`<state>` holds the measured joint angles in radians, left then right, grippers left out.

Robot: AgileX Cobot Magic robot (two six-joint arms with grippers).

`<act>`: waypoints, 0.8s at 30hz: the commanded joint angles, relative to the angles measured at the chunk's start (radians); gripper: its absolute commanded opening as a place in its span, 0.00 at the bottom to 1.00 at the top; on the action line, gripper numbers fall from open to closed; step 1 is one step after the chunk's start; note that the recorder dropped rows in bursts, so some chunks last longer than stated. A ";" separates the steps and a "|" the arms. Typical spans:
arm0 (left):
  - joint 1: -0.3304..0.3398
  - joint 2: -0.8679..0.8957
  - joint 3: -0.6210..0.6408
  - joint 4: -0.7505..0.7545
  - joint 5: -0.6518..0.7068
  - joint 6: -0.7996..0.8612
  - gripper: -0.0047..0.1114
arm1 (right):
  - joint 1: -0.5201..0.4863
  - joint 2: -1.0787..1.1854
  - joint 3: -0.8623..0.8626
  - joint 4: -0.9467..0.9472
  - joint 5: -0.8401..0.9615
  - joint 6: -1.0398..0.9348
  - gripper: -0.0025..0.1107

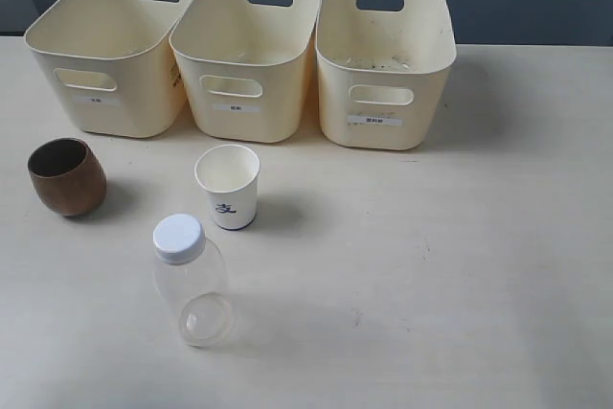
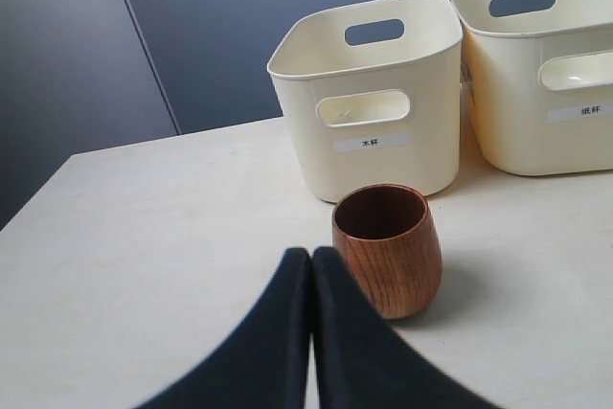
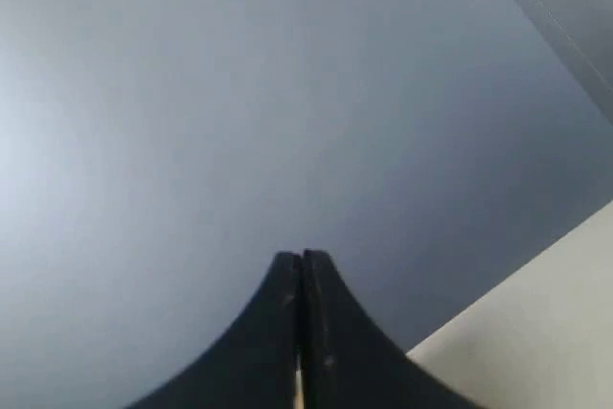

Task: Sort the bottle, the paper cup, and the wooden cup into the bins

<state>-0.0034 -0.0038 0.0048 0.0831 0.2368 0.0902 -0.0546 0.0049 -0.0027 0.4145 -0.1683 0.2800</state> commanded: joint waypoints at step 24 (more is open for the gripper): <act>-0.001 0.004 -0.005 -0.002 -0.005 -0.002 0.04 | 0.194 0.728 -0.887 -2.159 -0.662 1.617 0.02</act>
<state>-0.0034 -0.0038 0.0048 0.0831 0.2368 0.0902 0.1364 0.5828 -0.8302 -1.5587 -0.6055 1.7189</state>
